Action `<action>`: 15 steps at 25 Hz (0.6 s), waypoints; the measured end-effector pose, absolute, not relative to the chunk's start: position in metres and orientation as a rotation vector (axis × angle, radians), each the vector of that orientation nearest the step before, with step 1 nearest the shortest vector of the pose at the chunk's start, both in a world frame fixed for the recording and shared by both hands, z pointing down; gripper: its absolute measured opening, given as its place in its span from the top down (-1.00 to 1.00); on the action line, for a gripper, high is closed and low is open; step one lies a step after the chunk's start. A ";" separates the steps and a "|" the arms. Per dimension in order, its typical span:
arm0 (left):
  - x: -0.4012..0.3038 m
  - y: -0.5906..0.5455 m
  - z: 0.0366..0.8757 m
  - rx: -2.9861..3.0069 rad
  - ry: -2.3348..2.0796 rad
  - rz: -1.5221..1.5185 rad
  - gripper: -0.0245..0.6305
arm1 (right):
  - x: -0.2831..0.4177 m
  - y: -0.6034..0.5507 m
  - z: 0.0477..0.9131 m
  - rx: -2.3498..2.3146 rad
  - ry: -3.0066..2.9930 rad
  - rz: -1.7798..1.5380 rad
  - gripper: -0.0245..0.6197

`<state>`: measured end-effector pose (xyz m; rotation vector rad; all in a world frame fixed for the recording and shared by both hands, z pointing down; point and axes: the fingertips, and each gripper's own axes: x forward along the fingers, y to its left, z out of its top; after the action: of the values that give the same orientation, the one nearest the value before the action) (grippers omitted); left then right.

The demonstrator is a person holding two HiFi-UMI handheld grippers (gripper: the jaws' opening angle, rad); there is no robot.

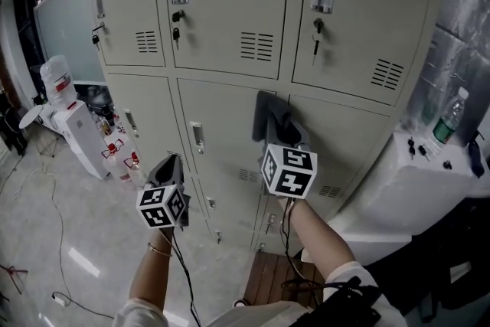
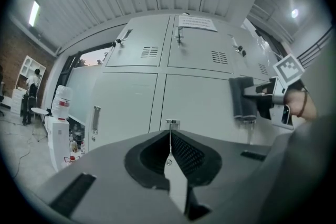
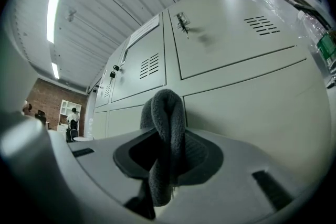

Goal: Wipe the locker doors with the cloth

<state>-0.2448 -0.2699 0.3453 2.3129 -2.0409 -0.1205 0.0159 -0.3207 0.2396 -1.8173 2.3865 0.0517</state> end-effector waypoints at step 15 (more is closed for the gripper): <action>-0.221 -0.277 0.343 2.346 -2.003 -0.123 0.89 | 0.087 -0.305 0.241 -1.927 2.300 0.055 0.67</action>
<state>-0.2207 -0.2773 0.3431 2.3459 -2.0026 -0.1228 0.0874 -0.3048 0.2407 -1.9268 2.2996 0.0552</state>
